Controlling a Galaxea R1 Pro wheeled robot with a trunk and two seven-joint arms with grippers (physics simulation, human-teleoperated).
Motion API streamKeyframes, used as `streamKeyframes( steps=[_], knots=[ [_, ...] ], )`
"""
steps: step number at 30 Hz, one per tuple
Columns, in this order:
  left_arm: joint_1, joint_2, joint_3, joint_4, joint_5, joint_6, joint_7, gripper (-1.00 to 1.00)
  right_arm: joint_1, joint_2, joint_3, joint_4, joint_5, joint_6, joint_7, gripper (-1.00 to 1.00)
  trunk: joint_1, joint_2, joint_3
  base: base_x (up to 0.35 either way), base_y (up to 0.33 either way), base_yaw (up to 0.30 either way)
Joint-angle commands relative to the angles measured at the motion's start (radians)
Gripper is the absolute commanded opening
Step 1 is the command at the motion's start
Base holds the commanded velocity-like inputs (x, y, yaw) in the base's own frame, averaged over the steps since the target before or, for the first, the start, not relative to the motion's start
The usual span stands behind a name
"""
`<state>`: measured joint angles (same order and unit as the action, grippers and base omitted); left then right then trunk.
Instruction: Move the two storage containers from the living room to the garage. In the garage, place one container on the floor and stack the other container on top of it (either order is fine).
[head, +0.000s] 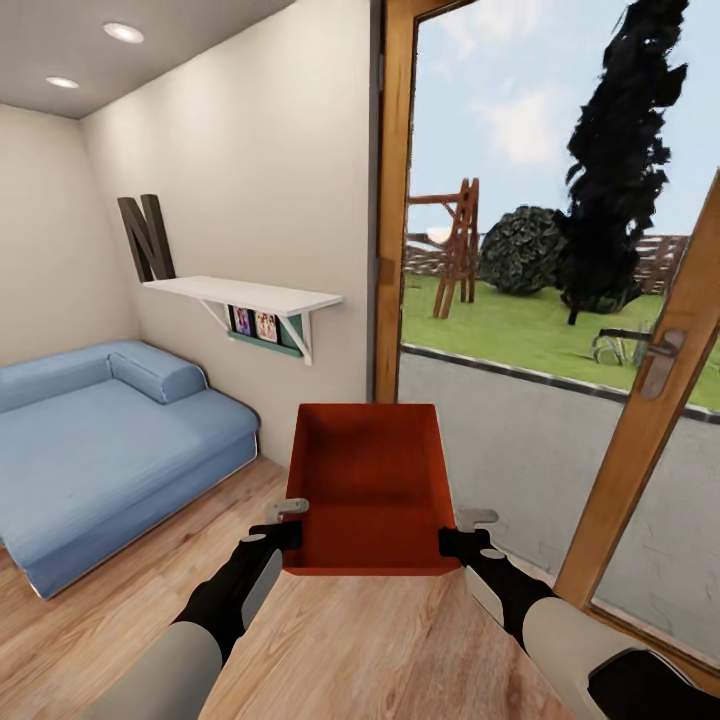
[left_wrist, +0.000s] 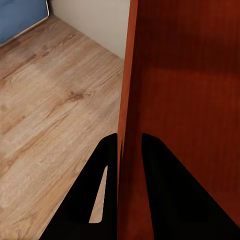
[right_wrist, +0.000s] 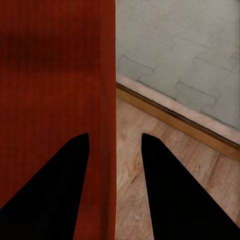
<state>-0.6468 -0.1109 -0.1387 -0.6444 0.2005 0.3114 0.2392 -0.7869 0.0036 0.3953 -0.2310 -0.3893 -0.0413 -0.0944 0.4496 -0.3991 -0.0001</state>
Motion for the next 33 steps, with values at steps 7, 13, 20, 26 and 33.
streamKeyframes(
  steps=[7,13,20,26,33],
  knots=[
    [-0.001,0.002,0.037,-0.004,-0.015,0.002,0.015,-1.00,0.000,-0.001,0.000,0.001,-0.023,-0.002,0.009,-1.00,0.000,-0.001,0.000,0.000,0.000,0.000],
    [-0.001,0.002,0.037,-0.004,-0.015,0.002,0.015,-1.00,-0.001,0.000,0.000,0.001,-0.023,-0.002,0.009,-1.00,0.000,-0.001,0.000,0.000,0.000,0.000],
    [-0.001,0.002,0.037,-0.004,-0.015,0.002,0.015,-1.00,-0.001,0.001,0.000,0.001,-0.023,0.003,0.009,-1.00,0.000,-0.001,0.000,0.000,0.000,0.049],
    [-0.001,0.002,0.037,-0.004,-0.015,0.002,0.015,-1.00,0.000,0.001,0.000,0.001,-0.023,0.007,0.009,-1.00,0.000,-0.001,0.000,0.000,0.000,0.249],
    [-0.001,0.002,0.037,-0.004,-0.015,0.002,0.015,-1.00,0.000,0.001,0.000,0.001,-0.023,0.006,0.009,-1.00,0.000,-0.001,0.000,0.000,0.000,0.268]
  ],
)
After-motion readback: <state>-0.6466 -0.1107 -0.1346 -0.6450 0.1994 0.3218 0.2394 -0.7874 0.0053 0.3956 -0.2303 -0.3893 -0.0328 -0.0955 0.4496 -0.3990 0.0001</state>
